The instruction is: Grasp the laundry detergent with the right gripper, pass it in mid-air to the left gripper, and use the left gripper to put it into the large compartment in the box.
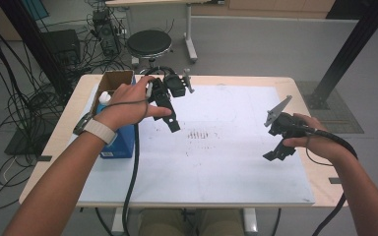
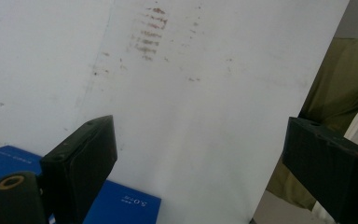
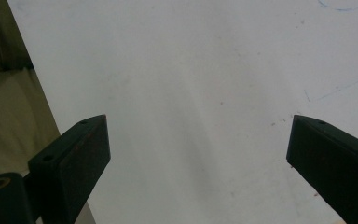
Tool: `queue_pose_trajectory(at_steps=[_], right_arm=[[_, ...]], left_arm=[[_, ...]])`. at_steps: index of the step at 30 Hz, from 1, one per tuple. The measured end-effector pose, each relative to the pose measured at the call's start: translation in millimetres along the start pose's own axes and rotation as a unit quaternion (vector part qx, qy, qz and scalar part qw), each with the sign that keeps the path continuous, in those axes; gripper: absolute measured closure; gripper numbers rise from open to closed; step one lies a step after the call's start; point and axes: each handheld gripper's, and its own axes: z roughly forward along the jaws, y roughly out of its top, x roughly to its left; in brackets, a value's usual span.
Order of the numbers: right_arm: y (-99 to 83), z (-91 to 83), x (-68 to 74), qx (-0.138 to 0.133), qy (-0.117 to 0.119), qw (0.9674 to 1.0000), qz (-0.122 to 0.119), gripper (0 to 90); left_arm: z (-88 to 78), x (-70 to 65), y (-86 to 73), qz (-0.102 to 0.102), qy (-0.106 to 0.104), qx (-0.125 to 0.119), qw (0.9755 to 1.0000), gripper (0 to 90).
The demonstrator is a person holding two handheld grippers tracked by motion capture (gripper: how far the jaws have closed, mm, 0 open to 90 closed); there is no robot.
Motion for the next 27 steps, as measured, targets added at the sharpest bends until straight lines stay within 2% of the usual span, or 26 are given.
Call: queue_pose_trajectory(at_steps=[9, 27], right_arm=[[-0.6, 0.8, -1.4, -0.001, -0.002, 1.0, 0.001, 5.9], [-0.1, 1.8, -0.6, -0.002, -0.001, 1.0, 0.0, 5.9]], left_arm=[[6.5, -1.0, 0.8, 0.006, 0.001, 0.002, 1.0, 10.6], [10.2, -0.1, -4.7, -0.004, 0.005, 0.0, 1.0, 10.6]])
